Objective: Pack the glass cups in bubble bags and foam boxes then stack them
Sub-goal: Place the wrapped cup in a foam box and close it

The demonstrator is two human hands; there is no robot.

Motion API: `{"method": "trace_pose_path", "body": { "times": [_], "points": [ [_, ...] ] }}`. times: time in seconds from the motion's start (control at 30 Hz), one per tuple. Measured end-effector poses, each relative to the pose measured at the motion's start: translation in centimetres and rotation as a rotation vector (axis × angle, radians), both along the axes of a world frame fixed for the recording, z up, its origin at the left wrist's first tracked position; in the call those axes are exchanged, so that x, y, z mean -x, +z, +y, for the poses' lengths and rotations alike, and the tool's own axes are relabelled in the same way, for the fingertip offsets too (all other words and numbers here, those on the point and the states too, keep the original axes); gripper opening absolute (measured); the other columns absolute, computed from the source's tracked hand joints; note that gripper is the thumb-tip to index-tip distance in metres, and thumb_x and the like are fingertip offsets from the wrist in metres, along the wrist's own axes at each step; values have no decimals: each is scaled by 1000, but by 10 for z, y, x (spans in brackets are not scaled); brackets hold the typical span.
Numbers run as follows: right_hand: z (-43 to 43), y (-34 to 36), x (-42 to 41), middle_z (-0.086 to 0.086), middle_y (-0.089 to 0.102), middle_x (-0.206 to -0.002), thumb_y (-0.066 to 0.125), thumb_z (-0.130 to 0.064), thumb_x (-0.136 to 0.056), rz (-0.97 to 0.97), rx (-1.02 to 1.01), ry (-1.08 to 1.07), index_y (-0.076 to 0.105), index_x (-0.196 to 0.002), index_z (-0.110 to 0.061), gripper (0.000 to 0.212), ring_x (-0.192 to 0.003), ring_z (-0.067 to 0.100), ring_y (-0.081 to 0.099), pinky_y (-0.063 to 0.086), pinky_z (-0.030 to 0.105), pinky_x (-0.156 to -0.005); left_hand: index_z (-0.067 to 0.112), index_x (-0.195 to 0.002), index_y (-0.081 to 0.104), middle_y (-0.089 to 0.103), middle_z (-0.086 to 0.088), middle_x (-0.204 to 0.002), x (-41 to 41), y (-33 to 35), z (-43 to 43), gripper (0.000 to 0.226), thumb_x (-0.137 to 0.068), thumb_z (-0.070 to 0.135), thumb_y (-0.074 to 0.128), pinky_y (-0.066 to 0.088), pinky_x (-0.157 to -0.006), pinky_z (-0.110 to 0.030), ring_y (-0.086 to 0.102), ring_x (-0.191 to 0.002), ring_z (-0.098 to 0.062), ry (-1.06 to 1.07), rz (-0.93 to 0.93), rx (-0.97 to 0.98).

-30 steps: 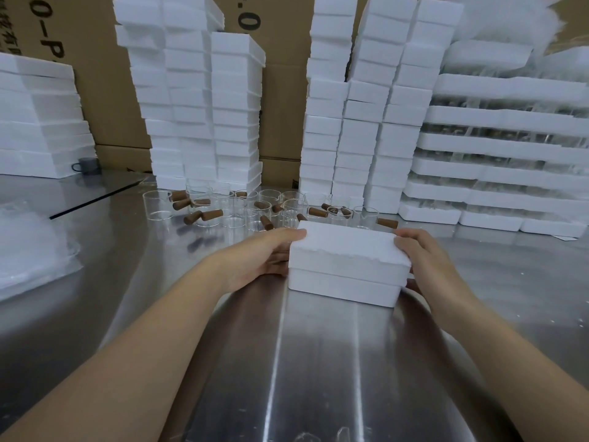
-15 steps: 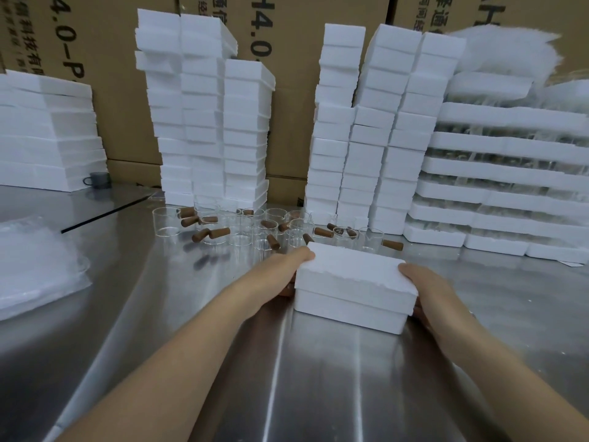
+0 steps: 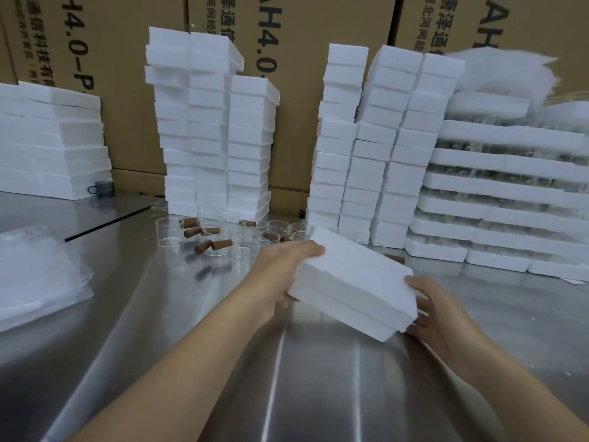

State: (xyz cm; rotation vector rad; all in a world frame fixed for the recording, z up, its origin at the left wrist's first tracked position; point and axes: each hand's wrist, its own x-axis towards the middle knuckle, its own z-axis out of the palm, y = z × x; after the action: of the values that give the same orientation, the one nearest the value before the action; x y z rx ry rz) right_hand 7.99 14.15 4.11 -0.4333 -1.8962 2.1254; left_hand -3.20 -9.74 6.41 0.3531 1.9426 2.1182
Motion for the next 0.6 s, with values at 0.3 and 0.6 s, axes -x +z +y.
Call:
{"method": "trace_pose_path", "body": {
  "times": [0.3,0.6],
  "points": [
    [-38,-18,3,5,71,-131,88,-60,-71,-64,-280,565,63,-133,-48,68,-114,24,71,54,31,-89,15,-116,75,82,-11,-108,-5,14,-13,35,-88,35,79,57,-85,-39,76,-96,-31,152,-116,-334],
    [-68,-7,9,7,70,-77,67,-10,-80,206,-158,384,45,-138,14,66,-41,-1,61,46,10,-43,22,-133,67,79,-11,-121,-23,13,6,68,-72,51,79,58,-95,-42,75,-113,-34,31,-60,-295]
  ]
}}
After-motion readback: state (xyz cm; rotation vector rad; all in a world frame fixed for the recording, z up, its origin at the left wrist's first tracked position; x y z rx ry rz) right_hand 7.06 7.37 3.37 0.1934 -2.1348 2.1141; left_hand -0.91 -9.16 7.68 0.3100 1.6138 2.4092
